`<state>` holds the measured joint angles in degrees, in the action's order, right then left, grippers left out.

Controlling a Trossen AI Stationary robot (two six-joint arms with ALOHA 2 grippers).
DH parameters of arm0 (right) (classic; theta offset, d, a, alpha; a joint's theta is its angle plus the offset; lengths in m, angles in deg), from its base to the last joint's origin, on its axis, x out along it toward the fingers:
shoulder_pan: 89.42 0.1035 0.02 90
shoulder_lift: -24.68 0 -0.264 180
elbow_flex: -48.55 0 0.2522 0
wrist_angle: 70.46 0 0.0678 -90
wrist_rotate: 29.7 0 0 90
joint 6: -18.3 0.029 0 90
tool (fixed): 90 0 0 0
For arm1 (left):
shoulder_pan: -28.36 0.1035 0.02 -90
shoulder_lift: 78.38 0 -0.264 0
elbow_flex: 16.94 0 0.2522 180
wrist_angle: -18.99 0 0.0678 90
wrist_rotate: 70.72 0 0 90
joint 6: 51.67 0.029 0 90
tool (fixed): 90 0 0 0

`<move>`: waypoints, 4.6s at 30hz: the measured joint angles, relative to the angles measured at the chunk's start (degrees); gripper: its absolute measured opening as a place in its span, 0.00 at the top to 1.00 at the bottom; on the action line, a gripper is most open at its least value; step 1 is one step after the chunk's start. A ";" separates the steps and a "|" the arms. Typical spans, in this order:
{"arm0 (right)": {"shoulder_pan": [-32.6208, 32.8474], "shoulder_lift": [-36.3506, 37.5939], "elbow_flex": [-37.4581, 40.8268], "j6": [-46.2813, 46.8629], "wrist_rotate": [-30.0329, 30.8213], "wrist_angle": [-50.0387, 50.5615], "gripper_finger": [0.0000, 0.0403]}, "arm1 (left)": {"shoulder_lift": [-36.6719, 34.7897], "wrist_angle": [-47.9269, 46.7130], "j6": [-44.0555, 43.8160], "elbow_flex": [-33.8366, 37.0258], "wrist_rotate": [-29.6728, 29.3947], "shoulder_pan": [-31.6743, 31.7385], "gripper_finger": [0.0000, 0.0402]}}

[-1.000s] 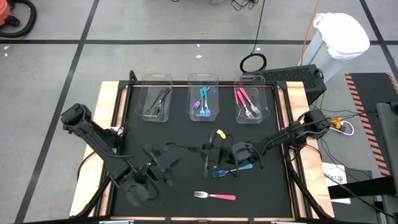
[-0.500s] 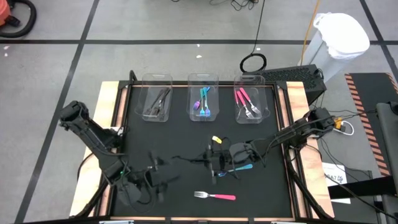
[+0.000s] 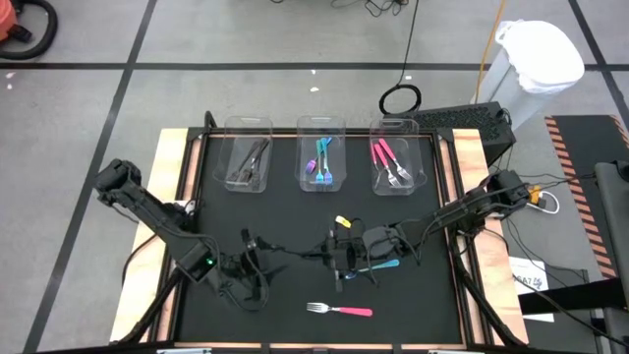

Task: Sort silverware by color (type)
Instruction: Put the black fork into the left transparent bin

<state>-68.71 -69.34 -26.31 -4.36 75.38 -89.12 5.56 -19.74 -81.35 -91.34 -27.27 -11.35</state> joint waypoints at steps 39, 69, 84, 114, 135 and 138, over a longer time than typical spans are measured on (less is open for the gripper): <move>0.00 -0.02 0.00 -0.37 0.21 1.48 0.98 | 4.69 5.30 7.64 0.21 3.82 5.56 0.61; 0.76 -0.04 0.00 -0.55 10.70 5.91 0.80 | 1.69 0.63 8.73 0.21 -4.22 3.83 0.99; 6.24 -0.04 0.00 16.93 16.03 22.64 0.60 | 0.70 -1.41 7.40 0.21 -10.68 3.26 0.99; 14.66 -0.04 0.00 19.00 14.74 25.00 0.61 | -19.73 -1.55 12.21 0.21 -2.89 15.67 1.00; 15.54 -0.04 0.00 22.57 12.30 23.54 0.61 | -25.90 -2.89 18.45 0.21 0.85 19.71 0.98; 15.53 -0.04 0.00 19.99 11.27 24.07 0.61 | -25.78 -3.74 18.21 0.21 -0.63 20.42 0.98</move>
<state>-53.18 -69.39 -26.31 15.64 86.65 -65.06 -20.22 -23.48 -63.13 -91.13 -27.90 9.07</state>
